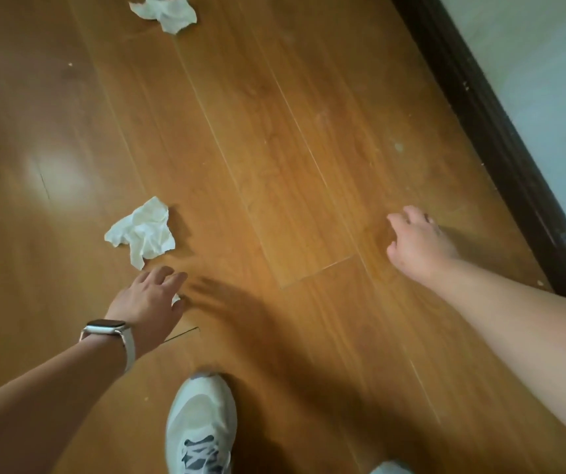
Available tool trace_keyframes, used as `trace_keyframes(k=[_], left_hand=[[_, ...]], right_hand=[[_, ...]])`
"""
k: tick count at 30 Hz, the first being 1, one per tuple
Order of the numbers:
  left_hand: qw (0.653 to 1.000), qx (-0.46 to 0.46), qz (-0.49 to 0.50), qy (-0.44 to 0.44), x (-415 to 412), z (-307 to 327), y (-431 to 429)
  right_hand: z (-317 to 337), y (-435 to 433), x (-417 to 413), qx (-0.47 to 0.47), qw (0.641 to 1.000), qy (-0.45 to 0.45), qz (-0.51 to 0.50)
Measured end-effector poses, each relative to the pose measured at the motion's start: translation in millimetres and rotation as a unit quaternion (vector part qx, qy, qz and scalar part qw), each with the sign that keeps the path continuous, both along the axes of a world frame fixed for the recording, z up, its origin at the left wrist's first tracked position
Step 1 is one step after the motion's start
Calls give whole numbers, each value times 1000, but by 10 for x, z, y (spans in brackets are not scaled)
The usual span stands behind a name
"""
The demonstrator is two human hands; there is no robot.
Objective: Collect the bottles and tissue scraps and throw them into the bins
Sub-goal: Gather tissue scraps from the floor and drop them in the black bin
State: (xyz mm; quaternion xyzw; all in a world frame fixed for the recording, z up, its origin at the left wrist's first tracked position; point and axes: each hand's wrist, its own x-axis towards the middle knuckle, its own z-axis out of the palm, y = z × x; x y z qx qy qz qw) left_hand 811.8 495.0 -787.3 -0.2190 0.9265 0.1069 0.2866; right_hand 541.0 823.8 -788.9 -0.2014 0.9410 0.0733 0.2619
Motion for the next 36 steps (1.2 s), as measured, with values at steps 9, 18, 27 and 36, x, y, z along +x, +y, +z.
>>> trace_keyframes(k=[9,18,27,36], left_hand=[[999,17,34,-21,217,-338,-152],[998,26,55,5,257,-450,-69],[995,32,60,71,161,-447,-58],[979,60,140,133,-125,375,220]], right_hand=[[-460,7,56,1,999,4,-54],[-511,-186,154,-62,998,-12,12],[-415,-505,303,-120,991,-14,59],[364,-568,604,-196,981,-4,-14]])
